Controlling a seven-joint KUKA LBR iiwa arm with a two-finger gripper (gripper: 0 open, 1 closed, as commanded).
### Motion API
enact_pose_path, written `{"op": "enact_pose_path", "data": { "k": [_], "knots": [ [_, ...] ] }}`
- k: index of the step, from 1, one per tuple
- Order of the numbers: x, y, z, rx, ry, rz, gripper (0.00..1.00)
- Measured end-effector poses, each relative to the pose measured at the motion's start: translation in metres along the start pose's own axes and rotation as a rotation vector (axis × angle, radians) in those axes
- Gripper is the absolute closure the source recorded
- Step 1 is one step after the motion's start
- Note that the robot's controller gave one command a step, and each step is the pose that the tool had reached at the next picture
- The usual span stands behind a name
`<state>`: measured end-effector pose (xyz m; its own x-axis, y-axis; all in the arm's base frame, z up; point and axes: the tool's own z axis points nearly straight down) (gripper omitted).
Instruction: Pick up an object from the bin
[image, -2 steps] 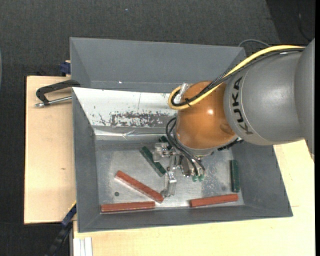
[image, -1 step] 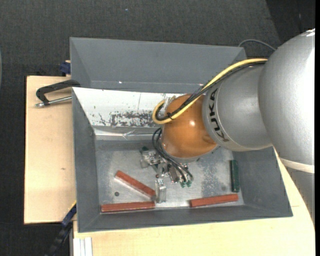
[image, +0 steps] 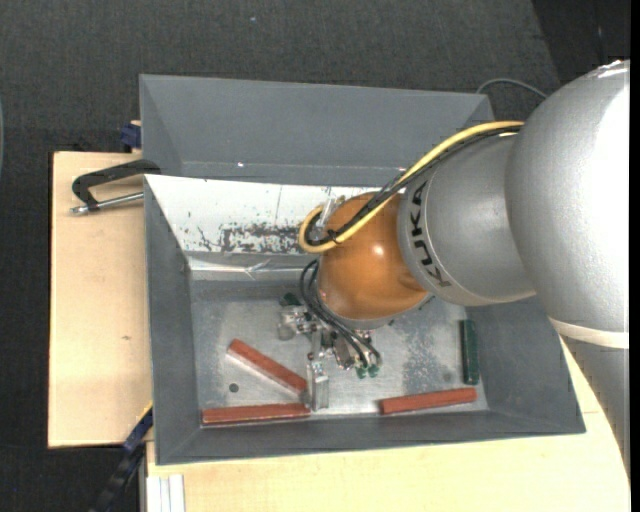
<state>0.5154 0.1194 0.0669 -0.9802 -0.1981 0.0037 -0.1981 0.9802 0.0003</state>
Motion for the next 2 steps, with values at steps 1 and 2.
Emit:
{"op": "enact_pose_path", "data": {
  "k": [1, 2],
  "knots": [
    [-0.001, 0.009, -0.001, -0.001, -0.004, 0.062, 0.0],
    [-0.006, 0.07, -0.005, 0.001, -0.011, -0.109, 0.0]
  ]
}}
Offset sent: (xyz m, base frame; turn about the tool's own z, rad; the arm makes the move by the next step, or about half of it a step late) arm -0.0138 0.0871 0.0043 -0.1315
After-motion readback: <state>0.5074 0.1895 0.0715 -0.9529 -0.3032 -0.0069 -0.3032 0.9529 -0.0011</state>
